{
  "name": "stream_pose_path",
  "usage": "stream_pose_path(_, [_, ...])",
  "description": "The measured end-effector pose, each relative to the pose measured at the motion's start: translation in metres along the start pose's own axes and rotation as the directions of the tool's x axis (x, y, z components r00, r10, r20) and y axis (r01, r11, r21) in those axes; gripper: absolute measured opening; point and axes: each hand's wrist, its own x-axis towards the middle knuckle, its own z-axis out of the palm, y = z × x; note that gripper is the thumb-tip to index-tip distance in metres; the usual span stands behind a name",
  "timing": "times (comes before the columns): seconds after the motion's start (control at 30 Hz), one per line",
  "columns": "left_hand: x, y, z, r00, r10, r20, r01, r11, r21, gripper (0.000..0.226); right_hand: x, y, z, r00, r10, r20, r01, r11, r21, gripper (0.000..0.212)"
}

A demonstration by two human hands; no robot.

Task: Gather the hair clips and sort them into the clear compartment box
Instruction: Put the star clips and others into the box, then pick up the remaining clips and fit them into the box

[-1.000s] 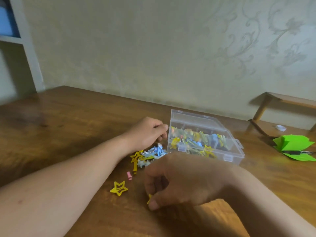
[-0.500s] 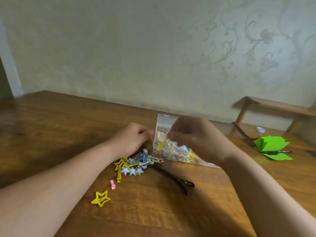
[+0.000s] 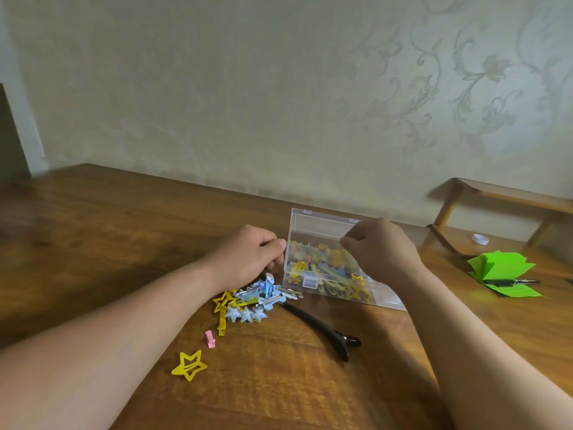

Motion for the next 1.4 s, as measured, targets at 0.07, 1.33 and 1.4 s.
stream_pose_path(0.07, [0.001,0.000,0.000,1.000,0.001,0.001,-0.001,1.000,0.003,0.043,-0.002,0.004,-0.004,1.000,-0.002,-0.016,0.002,1.000,0.010,0.016])
stream_pose_path(1.33, [0.009,-0.005,-0.003,0.993,-0.089,-0.080,0.061,0.950,-0.307,0.038,-0.084,-0.066,0.010,0.728,-0.628,0.274,0.662,0.748,-0.044,0.025])
stream_pose_path(1.4, [0.008,-0.007,-0.003,0.993,-0.093,-0.075,0.068,0.957,-0.283,0.039,-0.084,-0.066,0.012,0.724,-0.633,0.273,0.668,0.742,-0.052,0.021])
